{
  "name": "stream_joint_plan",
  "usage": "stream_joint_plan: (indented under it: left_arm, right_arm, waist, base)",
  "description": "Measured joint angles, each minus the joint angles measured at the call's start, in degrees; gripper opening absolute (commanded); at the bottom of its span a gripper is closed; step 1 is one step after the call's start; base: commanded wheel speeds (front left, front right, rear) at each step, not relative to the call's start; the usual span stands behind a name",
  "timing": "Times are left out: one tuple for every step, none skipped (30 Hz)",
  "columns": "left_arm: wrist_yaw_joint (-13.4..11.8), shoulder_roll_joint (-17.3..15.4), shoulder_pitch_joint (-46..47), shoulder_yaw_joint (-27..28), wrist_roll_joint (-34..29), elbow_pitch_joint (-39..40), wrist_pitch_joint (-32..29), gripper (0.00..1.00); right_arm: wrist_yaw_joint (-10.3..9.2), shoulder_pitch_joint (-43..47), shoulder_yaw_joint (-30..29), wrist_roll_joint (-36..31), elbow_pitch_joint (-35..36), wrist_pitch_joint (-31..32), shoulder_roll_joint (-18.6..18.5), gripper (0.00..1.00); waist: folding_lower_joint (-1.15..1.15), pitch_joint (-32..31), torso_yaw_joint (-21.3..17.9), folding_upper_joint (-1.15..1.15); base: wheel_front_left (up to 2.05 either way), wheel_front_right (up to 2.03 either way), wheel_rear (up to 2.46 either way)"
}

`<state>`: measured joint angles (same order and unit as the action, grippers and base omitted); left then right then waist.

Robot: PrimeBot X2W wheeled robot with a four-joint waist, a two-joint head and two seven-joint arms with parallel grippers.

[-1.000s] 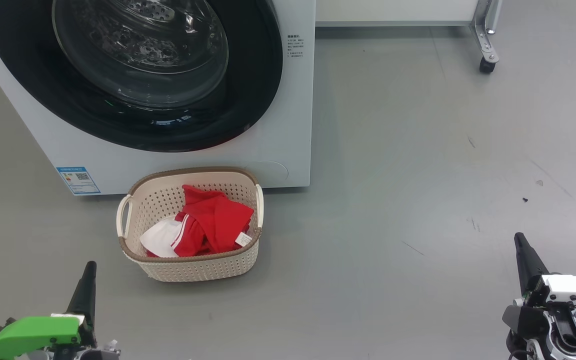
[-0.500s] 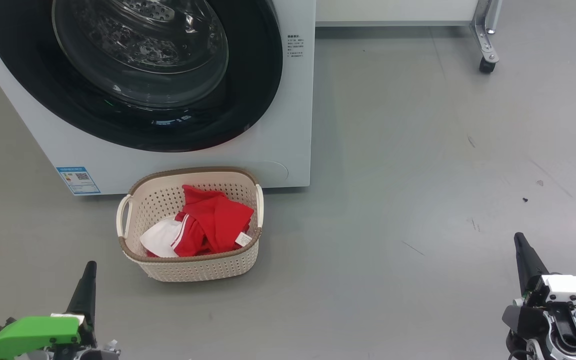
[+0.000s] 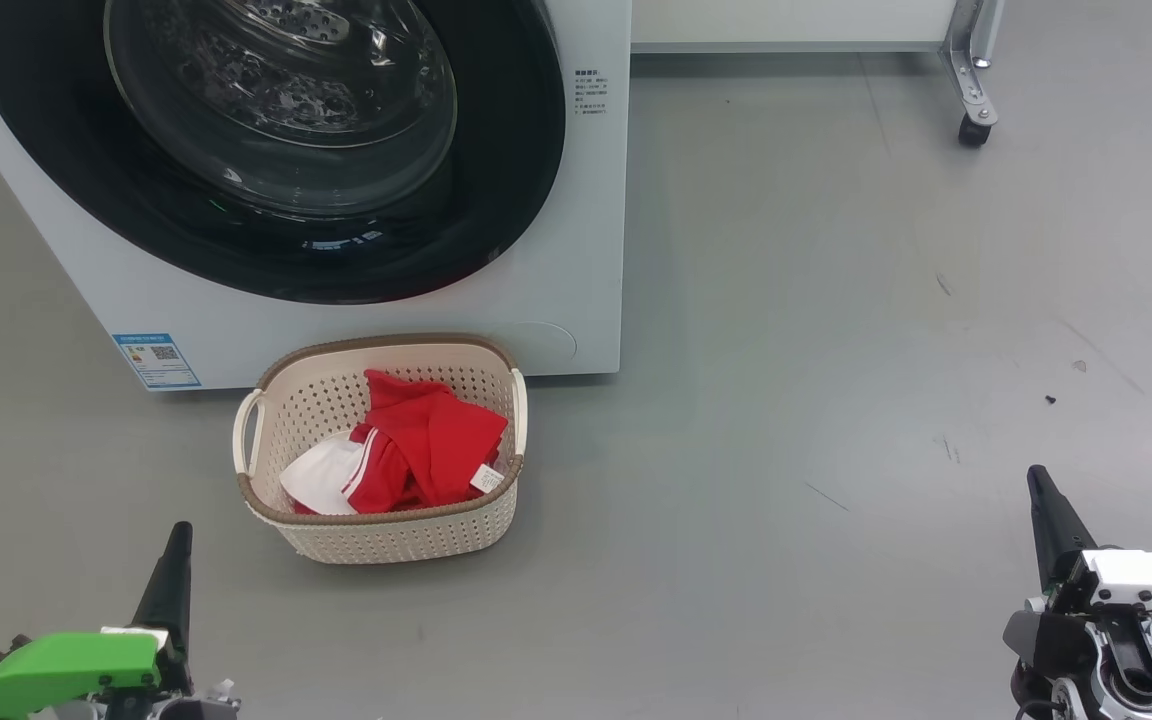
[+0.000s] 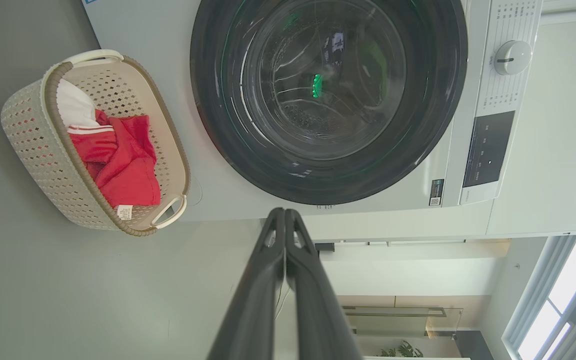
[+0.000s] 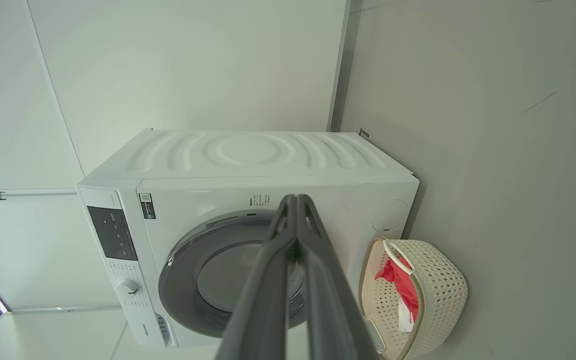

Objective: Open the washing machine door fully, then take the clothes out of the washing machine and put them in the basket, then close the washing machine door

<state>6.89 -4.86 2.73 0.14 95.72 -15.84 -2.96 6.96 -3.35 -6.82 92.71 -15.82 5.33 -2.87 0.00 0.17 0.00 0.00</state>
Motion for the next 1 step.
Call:
stream_joint_plan:
  left_arm:
    - [0.00, 0.00, 0.00, 0.01, 0.00, 0.00, 0.00, 0.00]
  right_arm:
    - [0.00, 0.00, 0.00, -0.01, 0.00, 0.00, 0.00, 0.00]
  waist:
    - [0.00, 0.00, 0.00, 0.00]
  base:
    - [0.00, 0.00, 0.00]
